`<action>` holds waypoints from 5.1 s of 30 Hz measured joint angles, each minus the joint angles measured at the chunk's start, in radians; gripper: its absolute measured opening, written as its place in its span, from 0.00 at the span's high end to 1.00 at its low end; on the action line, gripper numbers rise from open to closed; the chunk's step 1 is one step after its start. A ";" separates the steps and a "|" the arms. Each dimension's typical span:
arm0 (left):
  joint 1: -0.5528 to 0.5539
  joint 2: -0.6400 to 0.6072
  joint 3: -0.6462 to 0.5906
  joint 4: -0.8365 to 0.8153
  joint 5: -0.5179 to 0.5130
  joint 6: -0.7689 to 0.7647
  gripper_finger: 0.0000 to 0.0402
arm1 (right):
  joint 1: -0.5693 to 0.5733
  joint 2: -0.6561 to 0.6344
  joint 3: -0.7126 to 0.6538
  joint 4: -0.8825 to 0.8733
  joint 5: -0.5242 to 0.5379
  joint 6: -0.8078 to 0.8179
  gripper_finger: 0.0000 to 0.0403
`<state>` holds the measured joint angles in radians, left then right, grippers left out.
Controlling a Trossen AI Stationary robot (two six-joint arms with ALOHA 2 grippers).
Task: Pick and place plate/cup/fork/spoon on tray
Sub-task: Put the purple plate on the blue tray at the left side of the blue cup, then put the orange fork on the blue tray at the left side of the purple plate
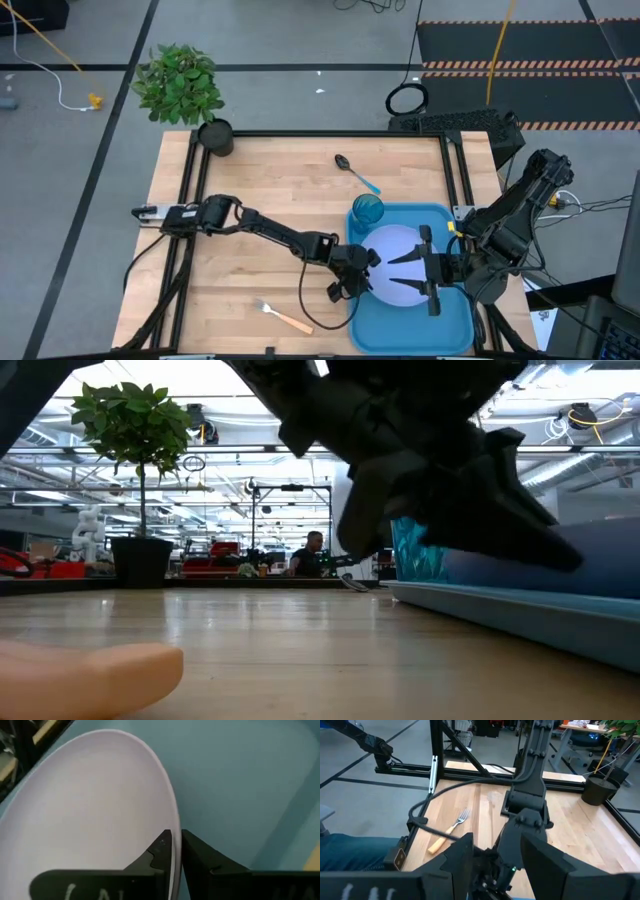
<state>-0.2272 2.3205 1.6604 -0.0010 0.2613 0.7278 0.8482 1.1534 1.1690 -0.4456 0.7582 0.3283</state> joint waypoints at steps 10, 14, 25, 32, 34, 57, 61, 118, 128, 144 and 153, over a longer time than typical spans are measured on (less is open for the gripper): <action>0.010 0.009 0.001 -0.013 -0.016 -0.033 0.90 | 0.000 0.000 0.000 -0.001 -0.003 0.000 0.61; 0.007 0.006 0.001 -0.012 -0.017 -0.040 0.89 | 0.000 0.000 0.000 -0.001 -0.003 0.000 0.61; -0.004 0.005 0.001 -0.005 -0.019 -0.106 0.71 | 0.000 0.000 0.000 -0.001 -0.004 0.000 0.61; -0.004 -0.010 0.001 -0.017 -0.015 -0.240 0.64 | 0.000 0.000 0.000 -0.001 -0.004 0.000 0.61; -0.007 -0.022 0.001 -0.036 -0.010 -0.244 0.63 | 0.000 0.000 0.000 -0.001 -0.004 0.000 0.61; -0.281 -0.250 0.001 -0.644 -0.201 -0.500 0.63 | 0.000 0.001 0.000 -0.010 -0.004 0.003 0.61; -0.333 -0.250 0.001 -0.742 -0.262 -0.634 0.63 | 0.000 0.001 0.000 -0.018 -0.004 0.003 0.61; -0.405 -0.334 -0.342 -0.685 -0.453 -0.808 0.63 | 0.070 0.176 -0.001 0.270 -0.052 0.053 0.61; -0.362 -0.348 -0.493 -0.476 -0.352 -0.751 0.67 | 0.071 0.189 -0.001 0.269 -0.053 0.080 0.61; -0.337 -0.424 -0.512 -0.424 -0.455 -0.763 0.93 | 0.067 0.220 0.000 0.270 -0.044 0.123 0.61; -0.330 -0.573 -0.507 -0.401 -0.580 -0.771 0.92 | 0.042 0.235 0.000 0.247 0.060 0.124 0.61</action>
<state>-0.5575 1.7473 1.1530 -0.4015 -0.3182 -0.0433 0.8905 1.3887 1.1690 -0.1986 0.8186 0.4522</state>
